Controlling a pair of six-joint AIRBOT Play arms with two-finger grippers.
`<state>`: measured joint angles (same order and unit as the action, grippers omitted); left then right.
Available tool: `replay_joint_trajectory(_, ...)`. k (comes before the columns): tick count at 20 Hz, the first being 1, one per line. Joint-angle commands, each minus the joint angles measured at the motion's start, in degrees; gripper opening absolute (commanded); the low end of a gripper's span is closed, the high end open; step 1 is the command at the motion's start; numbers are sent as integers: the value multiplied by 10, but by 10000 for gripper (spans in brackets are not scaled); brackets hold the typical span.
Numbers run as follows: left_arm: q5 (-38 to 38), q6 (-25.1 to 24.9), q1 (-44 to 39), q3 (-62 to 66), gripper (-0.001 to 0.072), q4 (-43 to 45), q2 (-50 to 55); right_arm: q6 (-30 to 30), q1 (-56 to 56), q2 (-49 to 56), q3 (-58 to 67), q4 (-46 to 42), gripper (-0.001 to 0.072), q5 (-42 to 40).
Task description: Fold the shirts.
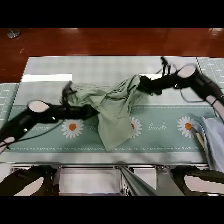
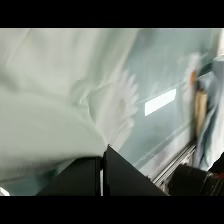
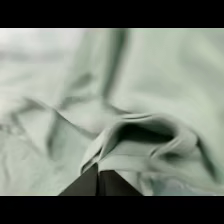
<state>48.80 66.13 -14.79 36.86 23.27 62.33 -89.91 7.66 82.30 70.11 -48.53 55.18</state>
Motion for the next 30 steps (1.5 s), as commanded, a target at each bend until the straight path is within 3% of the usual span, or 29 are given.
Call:
replay_joint_trajectory(1, 43, 11, 105, 144, 17, 42, -64, -42, -29, -56, 204, -123, 26, 46)
replay_joint_trajectory(6, 75, 32, 251, 415, 18, 42, -127, -21, -74, -150, 475, -139, 25, 83)
replay_joint_trajectory(9, 95, 32, 327, 540, 18, 42, -154, -20, -74, -258, 490, -228, 26, 83)
replay_joint_trajectory(14, 110, 38, 472, 642, 18, 85, -232, -23, -74, -422, 490, -361, 26, 164)
replay_joint_trajectory(17, 111, 58, 449, 655, 18, 213, -289, -44, -74, -496, 490, -420, 26, 212)
replay_joint_trajectory(21, 144, 123, 336, 655, 18, 415, -345, -63, -74, -527, 490, -435, 26, 301)
replay_joint_trajectory(25, 163, 126, 255, 614, 18, 428, -332, -76, -74, -524, 407, -429, 26, 296)
replay_joint_trajectory(30, 204, 133, 252, 461, 18, 426, -276, -82, -74, -501, 159, -346, 26, 245)
